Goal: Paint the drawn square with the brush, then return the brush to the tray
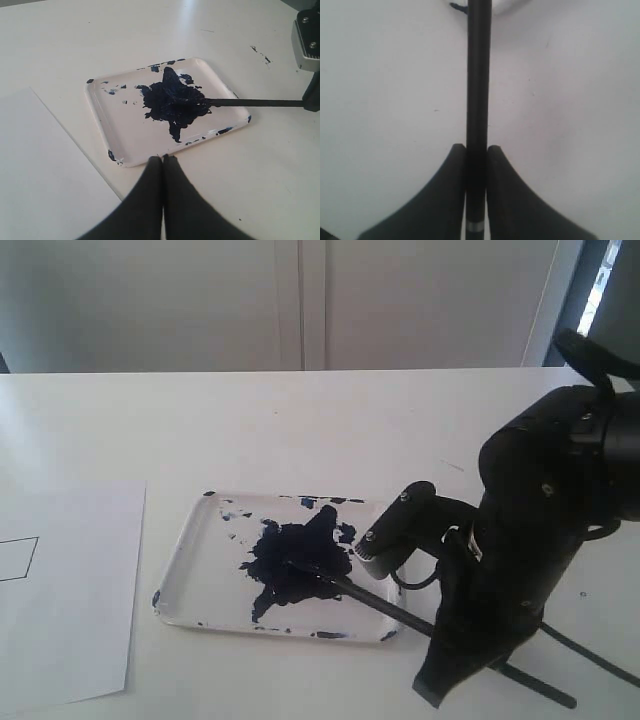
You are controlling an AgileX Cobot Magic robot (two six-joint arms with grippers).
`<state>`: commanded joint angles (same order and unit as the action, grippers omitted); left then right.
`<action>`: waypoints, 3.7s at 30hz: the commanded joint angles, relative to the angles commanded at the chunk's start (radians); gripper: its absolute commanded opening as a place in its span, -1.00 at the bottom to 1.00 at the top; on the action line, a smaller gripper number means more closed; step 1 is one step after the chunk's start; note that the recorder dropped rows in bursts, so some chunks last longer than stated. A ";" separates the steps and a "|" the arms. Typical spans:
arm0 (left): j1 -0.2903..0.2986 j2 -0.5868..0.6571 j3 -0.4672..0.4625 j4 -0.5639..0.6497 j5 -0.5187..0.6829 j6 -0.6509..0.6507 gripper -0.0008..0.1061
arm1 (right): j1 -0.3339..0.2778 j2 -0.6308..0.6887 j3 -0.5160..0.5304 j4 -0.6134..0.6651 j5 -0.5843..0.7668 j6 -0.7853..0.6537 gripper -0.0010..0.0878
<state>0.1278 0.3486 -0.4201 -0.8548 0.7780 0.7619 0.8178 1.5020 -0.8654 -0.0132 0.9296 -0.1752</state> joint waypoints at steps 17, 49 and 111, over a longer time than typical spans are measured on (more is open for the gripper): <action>0.000 0.000 0.000 0.000 0.000 0.000 -0.99 | 0.000 0.007 0.000 -0.146 -0.052 0.058 -0.98; 0.000 0.000 0.000 0.000 0.000 0.000 -0.99 | 0.000 0.007 -0.090 -0.097 -0.008 0.023 -0.98; 0.000 0.000 0.000 0.000 0.000 0.000 -0.99 | 0.000 0.007 -0.090 -0.098 0.098 0.038 -0.98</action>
<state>0.1278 0.3486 -0.4201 -0.8548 0.7780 0.7619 0.8178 1.5093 -0.9558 -0.1110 1.0275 -0.1372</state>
